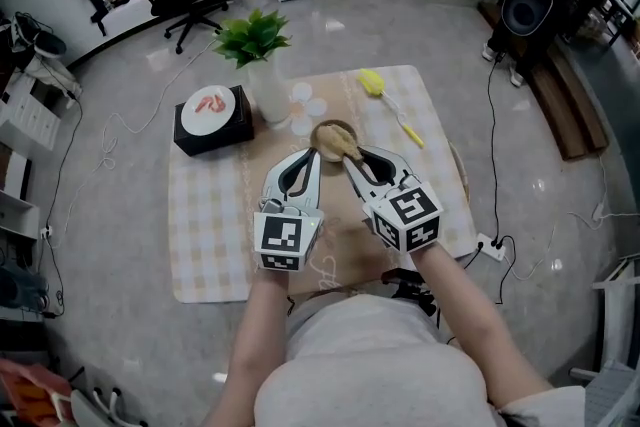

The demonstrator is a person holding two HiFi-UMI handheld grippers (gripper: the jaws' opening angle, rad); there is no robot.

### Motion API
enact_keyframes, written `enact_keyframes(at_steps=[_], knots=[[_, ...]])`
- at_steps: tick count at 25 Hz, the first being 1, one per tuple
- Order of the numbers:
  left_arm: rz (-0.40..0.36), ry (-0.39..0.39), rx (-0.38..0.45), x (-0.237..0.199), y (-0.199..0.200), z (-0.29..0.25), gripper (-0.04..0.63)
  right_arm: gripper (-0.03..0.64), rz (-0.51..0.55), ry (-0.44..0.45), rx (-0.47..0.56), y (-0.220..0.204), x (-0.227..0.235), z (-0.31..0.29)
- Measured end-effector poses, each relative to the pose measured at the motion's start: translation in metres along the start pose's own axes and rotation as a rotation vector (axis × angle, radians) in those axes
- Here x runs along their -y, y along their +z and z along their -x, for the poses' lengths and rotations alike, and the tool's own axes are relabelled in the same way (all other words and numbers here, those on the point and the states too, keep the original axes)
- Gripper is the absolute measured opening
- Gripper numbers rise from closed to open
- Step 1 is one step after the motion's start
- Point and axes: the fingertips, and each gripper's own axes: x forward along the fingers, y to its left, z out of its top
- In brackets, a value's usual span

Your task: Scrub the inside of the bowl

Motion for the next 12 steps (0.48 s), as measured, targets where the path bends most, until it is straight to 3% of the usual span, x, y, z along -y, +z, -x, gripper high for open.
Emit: enact_keyframes(at_steps=[12], knots=[[-0.006,-0.009,0.013,0.005,0.007,0.012,0.002,0.086,0.022,-0.004,0.024,0.005,-0.007,0.011]])
